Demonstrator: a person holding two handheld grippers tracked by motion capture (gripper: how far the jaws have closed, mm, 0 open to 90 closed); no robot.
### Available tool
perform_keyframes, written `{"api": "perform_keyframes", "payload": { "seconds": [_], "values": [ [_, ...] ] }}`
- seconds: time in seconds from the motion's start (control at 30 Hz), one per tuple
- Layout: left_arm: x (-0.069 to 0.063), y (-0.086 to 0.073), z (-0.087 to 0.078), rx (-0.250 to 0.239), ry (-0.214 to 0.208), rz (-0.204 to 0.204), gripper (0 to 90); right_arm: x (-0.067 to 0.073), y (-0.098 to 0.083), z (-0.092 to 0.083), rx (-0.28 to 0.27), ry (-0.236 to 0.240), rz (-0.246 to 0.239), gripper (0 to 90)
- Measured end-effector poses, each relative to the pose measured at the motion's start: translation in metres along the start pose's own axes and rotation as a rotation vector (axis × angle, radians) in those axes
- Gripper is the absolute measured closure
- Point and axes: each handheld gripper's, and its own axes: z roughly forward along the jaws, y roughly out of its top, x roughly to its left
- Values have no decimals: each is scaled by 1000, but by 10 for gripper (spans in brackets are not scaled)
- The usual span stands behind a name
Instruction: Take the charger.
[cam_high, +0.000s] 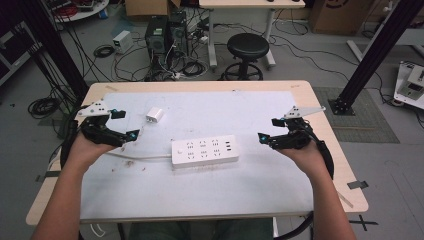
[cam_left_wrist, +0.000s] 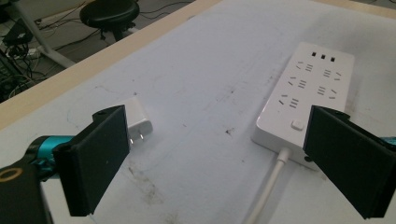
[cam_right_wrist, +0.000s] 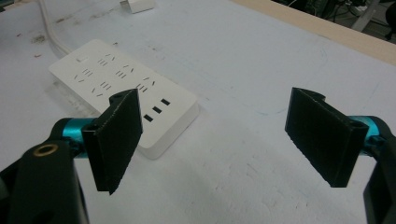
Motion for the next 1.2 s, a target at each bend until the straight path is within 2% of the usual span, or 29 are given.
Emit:
{"api": "perform_keyframes", "payload": {
  "seconds": [0.07,0.13,0.17,0.27,0.3,0.33,0.43,0.47,0.53,0.57,0.67,0.7,0.73,0.83,0.9,0.93,0.97,1.2],
  "values": [
    [5,5,9,10,12,-11,72,1,1,-1,2,-6,5,193],
    [5,5,9,10,12,-11,72,1,1,-1,1,-6,7,193],
    [13,9,22,-4,38,-45,72,2,2,0,5,-14,4,193],
    [13,9,22,-4,38,-45,72,3,2,0,11,-12,2,193],
    [22,13,39,46,53,-62,72,3,2,0,11,-12,2,193],
    [24,14,43,57,52,-59,72,5,3,2,19,-16,-8,193],
    [32,14,57,63,59,-91,72,6,4,3,25,-17,-5,193],
    [32,14,57,63,59,-91,72,7,5,4,29,-15,-3,193],
    [39,15,66,94,80,-88,72,9,5,5,32,-15,-10,193],
    [44,15,72,93,87,-99,72,9,5,6,32,-11,-13,193],
    [44,15,72,93,87,-99,72,10,6,6,34,-11,-10,193],
    [54,10,86,91,107,-144,72,10,6,6,34,-11,-10,193],
    [58,6,92,107,109,-162,72,11,7,8,36,-9,-13,193],
    [65,0,105,162,124,-167,72,11,7,10,44,-11,-12,193],
    [65,0,105,162,124,-167,72,11,6,10,44,-11,-12,193],
    [70,-3,119,204,139,-167,72,11,6,11,43,-8,-17,193],
    [72,-3,122,207,144,-165,72,11,5,11,45,-10,-12,193],
    [82,-17,139,196,148,-220,81,10,3,16,56,-14,-4,193]
  ]
}}
